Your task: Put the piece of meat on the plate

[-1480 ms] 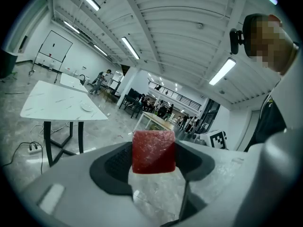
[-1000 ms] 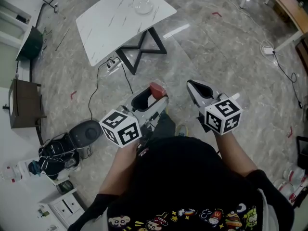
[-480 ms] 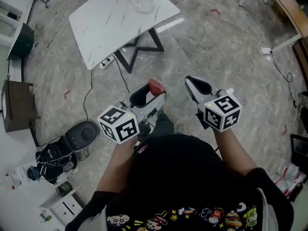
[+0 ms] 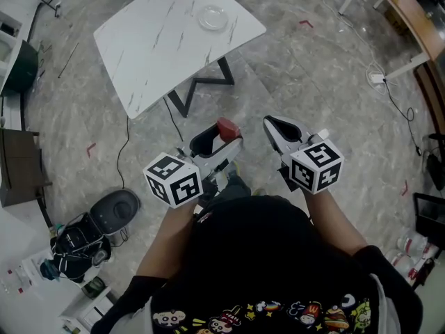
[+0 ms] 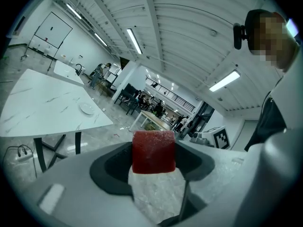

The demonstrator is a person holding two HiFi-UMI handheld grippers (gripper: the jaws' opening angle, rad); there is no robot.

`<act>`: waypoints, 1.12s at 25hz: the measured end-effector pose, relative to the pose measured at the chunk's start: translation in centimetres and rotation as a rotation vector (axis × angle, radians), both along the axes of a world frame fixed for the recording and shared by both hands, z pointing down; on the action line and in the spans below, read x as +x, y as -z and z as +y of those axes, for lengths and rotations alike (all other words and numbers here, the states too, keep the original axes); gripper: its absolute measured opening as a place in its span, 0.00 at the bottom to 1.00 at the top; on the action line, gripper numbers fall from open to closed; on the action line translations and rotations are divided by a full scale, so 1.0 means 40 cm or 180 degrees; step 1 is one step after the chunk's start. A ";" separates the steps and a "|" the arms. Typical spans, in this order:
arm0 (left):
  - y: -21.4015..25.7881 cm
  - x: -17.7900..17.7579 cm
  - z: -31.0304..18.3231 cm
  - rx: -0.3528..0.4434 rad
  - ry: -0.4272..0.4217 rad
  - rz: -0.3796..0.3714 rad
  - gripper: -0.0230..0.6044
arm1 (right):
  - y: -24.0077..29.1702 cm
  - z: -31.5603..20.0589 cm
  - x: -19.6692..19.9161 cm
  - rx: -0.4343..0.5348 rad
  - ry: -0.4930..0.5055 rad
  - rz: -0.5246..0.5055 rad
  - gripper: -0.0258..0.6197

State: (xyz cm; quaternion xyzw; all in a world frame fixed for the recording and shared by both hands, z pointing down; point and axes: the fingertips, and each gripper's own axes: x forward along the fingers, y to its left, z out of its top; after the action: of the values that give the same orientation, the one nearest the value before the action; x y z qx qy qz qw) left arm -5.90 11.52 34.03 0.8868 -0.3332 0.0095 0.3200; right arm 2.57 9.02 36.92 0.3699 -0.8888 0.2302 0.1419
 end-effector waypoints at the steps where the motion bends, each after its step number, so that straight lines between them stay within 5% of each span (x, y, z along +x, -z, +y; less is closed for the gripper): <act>1: -0.001 -0.014 -0.010 0.0003 -0.0011 0.0005 0.49 | 0.000 -0.009 -0.014 0.0002 -0.0003 0.0017 0.08; 15: 0.007 -0.134 -0.113 0.0151 -0.0040 -0.0067 0.49 | -0.001 -0.115 -0.133 0.0044 0.0025 0.0099 0.08; 28: -0.001 -0.115 -0.220 0.0195 0.0029 -0.0235 0.48 | -0.019 -0.235 -0.172 0.0080 0.0256 0.0009 0.08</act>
State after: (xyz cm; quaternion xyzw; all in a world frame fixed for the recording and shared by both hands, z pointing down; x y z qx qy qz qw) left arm -10.50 2.74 34.07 0.8938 -0.3489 0.0305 0.2802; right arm -4.31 -0.39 37.68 0.3360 -0.9056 0.2126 0.1476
